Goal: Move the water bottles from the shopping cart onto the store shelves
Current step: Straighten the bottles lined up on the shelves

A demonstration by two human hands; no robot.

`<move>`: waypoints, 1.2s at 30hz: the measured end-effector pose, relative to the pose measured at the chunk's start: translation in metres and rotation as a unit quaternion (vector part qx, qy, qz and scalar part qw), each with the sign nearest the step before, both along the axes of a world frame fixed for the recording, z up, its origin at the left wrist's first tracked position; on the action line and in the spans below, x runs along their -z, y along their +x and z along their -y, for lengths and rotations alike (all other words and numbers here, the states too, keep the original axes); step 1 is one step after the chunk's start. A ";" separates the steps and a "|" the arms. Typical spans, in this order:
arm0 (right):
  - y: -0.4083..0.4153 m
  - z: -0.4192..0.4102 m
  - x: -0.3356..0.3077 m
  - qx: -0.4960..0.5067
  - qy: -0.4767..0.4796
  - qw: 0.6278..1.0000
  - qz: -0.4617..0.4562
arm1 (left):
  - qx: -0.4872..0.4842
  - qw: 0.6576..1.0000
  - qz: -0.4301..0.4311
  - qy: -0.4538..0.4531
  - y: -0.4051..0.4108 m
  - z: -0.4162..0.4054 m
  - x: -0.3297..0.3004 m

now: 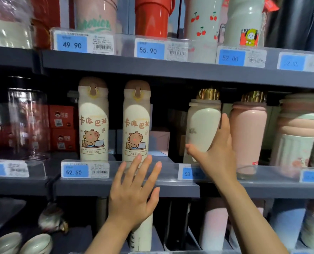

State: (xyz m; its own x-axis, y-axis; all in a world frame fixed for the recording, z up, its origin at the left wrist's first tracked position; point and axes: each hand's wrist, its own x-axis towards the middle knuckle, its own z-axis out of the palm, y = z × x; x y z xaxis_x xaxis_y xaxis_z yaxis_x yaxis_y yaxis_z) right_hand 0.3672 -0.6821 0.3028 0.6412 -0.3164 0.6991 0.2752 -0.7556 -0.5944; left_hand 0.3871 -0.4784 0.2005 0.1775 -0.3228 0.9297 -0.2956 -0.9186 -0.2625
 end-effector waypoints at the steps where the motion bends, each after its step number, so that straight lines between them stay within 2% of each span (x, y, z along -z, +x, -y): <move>1: 0.000 0.002 -0.001 -0.020 0.007 1.000 -0.006 | 0.002 1.000 0.004 -0.002 0.000 0.000 0.000; 5: 0.001 0.008 -0.006 -0.072 0.019 0.997 -0.019 | 0.004 1.000 0.013 -0.008 0.001 0.001 0.000; 9: 0.003 0.013 -0.005 -0.076 0.008 0.996 -0.035 | 0.005 1.000 0.012 -0.011 0.000 0.001 0.001; 14: 0.004 -0.003 -0.004 0.035 -0.018 0.998 -0.046 | 0.006 1.000 0.014 -0.011 0.000 0.001 0.001; 16: 0.005 -0.003 -0.004 0.043 -0.026 0.998 -0.039 | 0.009 1.000 0.014 -0.012 0.000 0.001 0.000; 18: 0.006 0.003 -0.005 0.009 -0.004 0.999 -0.039 | 0.009 1.000 0.014 -0.012 0.000 0.002 0.000; 21: 0.004 0.016 -0.010 -0.096 0.051 0.993 -0.048 | 0.009 1.000 0.020 -0.018 0.000 0.003 0.000; 23: 0.002 0.022 -0.013 -0.158 0.054 0.983 -0.074 | 0.010 0.999 0.026 -0.020 0.001 0.003 0.000; 26: 0.001 0.026 -0.010 -0.182 0.044 0.978 -0.094 | 0.013 0.999 0.030 -0.023 0.001 0.004 0.000; 28: 0.000 0.021 -0.007 -0.158 0.027 0.984 -0.079 | 0.016 0.999 0.033 -0.025 0.001 0.004 0.000; 31: 0.001 0.007 0.001 -0.056 -0.004 0.998 -0.012 | 0.018 0.999 0.032 -0.024 0.000 0.004 -0.001; 34: 0.000 -0.007 0.008 0.034 -0.048 0.997 0.039 | 0.020 0.999 0.031 -0.025 0.000 0.004 -0.001; 36: 0.001 -0.008 0.011 0.044 -0.056 0.996 0.051 | 0.021 0.999 0.028 -0.026 -0.001 0.004 -0.001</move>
